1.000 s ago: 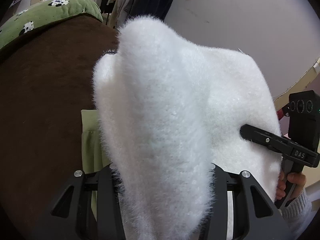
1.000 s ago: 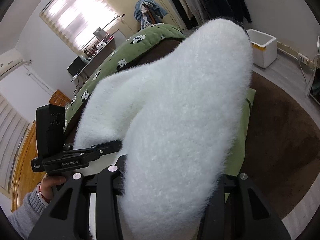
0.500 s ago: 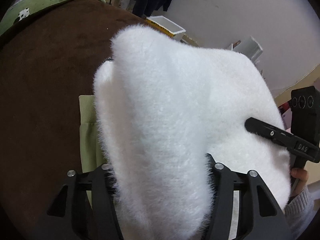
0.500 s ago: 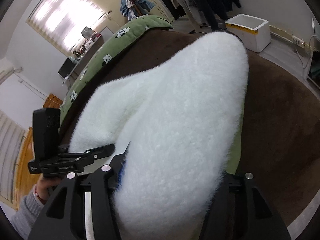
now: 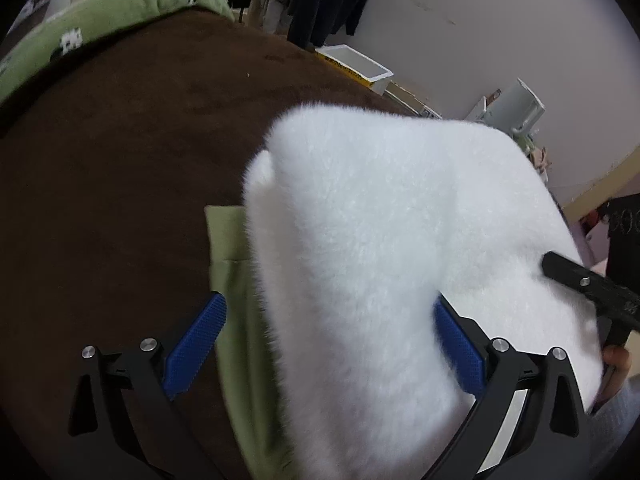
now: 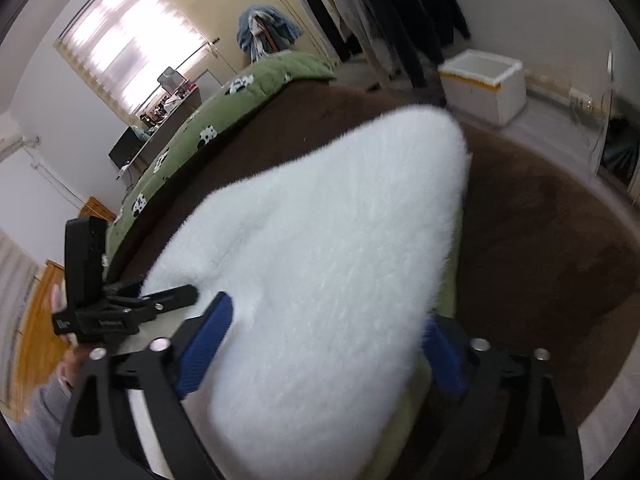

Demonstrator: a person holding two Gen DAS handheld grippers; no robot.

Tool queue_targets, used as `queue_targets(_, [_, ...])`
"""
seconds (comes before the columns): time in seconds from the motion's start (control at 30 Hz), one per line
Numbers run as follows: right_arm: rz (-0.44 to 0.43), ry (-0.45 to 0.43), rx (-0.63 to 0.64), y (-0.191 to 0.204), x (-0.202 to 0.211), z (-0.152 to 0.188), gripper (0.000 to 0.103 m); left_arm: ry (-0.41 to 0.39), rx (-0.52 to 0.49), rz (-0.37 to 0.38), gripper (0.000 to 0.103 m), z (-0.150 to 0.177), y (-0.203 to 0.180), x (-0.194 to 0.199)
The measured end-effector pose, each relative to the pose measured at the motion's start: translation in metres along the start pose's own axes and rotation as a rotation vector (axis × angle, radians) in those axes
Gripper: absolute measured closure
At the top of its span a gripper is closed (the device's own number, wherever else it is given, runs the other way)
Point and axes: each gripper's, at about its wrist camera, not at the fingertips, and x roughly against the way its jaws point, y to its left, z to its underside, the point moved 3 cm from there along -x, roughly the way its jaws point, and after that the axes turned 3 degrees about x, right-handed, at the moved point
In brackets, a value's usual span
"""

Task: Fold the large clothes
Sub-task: 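Lower the folded white cardigan onto the olive-green garment with both grippers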

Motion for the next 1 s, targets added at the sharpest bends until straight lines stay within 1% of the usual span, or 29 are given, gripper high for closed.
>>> queue_targets(0.07, [0.015, -0.021, 0.000, -0.003, 0.012, -0.001, 0.012, -0.011, -0.031, -0.020, 0.006, -0.001, 0.004, 0.008])
queue_targets(0.13, [0.037, -0.046, 0.000, -0.003, 0.025, -0.002, 0.012, -0.022, -0.036, -0.033, 0.006, -0.002, 0.008, 0.020])
queue_targets(0.17, [0.051, -0.071, 0.007, -0.002, 0.035, -0.003, 0.009, -0.030, -0.034, -0.037, 0.006, -0.001, 0.009, 0.025])
queue_targets(0.27, [0.095, -0.121, 0.037, 0.005, 0.062, -0.004, 0.008, -0.081, -0.035, -0.061, 0.006, -0.010, 0.014, 0.047])
queue_targets(0.37, [0.162, -0.160, 0.101, 0.020, 0.087, -0.006, 0.008, -0.109, -0.010, -0.047, 0.007, -0.017, 0.015, 0.068])
queue_targets(0.47, [0.207, -0.168, 0.149, 0.035, 0.103, -0.003, 0.010, -0.153, -0.018, -0.039, 0.006, -0.017, 0.003, 0.094])
queue_targets(0.5, [0.205, -0.162, 0.165, 0.041, 0.106, -0.001, 0.015, -0.157, -0.019, -0.037, 0.006, -0.018, -0.005, 0.095])
queue_targets(0.53, [0.206, -0.155, 0.177, 0.045, 0.107, 0.002, 0.017, -0.153, -0.019, -0.026, 0.006, -0.018, -0.014, 0.097])
queue_targets(0.6, [0.226, -0.133, 0.203, 0.054, 0.107, 0.010, 0.027, -0.149, -0.022, 0.002, 0.006, -0.013, -0.028, 0.103])
queue_targets(0.63, [0.236, -0.128, 0.216, 0.058, 0.107, 0.015, 0.030, -0.152, -0.029, 0.011, 0.006, -0.010, -0.037, 0.105])
queue_targets(0.67, [0.246, -0.123, 0.226, 0.061, 0.105, 0.018, 0.037, -0.157, -0.039, 0.010, 0.006, -0.007, -0.046, 0.106])
queue_targets(0.7, [0.255, -0.119, 0.233, 0.063, 0.102, 0.023, 0.046, -0.168, -0.060, 0.000, 0.006, -0.004, -0.057, 0.103])
queue_targets(0.73, [0.263, -0.110, 0.227, 0.063, 0.098, 0.027, 0.048, -0.179, -0.079, -0.020, 0.006, -0.003, -0.066, 0.102])
queue_targets(0.8, [0.249, -0.088, 0.208, 0.062, 0.090, 0.034, 0.058, -0.205, -0.106, -0.064, 0.006, 0.001, -0.078, 0.097])
queue_targets(0.83, [0.240, -0.081, 0.197, 0.062, 0.085, 0.037, 0.060, -0.217, -0.111, -0.068, 0.006, 0.003, -0.083, 0.093])
queue_targets(0.9, [0.219, -0.077, 0.179, 0.062, 0.074, 0.042, 0.061, -0.208, -0.112, -0.060, 0.006, 0.007, -0.089, 0.083])
queue_targets(1.0, [0.210, -0.054, 0.191, 0.069, 0.058, 0.050, 0.061, -0.174, -0.128, -0.098, 0.006, 0.017, -0.089, 0.061])
